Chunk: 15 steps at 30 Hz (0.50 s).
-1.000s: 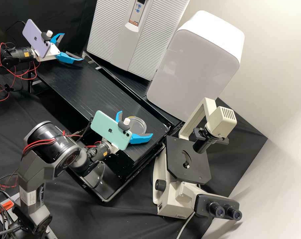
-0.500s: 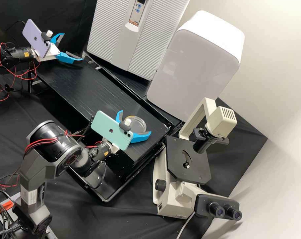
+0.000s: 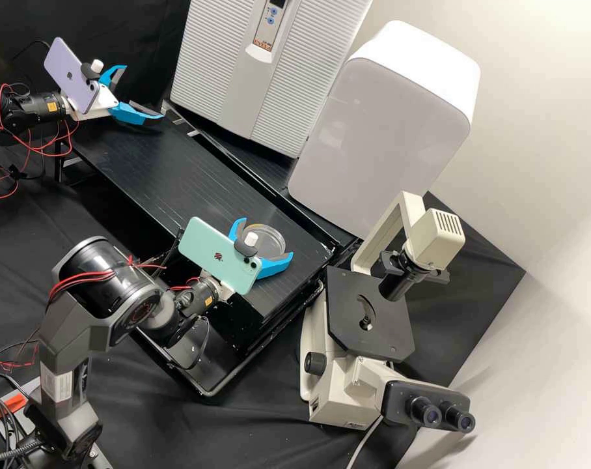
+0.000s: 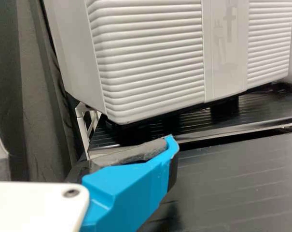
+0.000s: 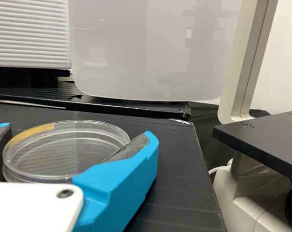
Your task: Place the petri dish on the microscope
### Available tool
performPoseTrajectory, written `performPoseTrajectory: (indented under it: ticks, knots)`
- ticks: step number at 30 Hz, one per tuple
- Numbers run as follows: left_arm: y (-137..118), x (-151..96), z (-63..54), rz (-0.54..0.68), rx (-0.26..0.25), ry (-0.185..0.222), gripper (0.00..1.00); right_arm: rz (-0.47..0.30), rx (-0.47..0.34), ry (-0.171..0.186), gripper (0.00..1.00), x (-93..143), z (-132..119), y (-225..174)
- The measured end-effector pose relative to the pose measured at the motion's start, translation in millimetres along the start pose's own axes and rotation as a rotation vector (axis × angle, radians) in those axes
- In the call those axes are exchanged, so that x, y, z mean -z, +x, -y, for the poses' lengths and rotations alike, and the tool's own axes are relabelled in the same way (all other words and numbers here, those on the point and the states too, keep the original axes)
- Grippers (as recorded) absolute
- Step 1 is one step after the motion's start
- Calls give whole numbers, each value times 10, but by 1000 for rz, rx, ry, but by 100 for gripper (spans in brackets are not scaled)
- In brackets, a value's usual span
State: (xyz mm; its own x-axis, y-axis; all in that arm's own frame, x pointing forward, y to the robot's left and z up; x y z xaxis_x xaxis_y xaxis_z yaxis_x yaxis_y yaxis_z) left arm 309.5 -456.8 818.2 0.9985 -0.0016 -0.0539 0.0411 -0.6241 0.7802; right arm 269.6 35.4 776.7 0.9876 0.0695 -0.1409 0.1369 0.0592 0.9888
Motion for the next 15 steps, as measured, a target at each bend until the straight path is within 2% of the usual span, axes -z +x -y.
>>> performPoseTrajectory:
  ticks: [10, 15]
  knots:
    - [0, 0, 0, 0, 0, 0, 100, -14, 3, 4, 0, -26, -34, -10]
    - [0, 0, 0, 0, 0, 0, 100, -15, -27, 18, 0, -77, -177, -122]
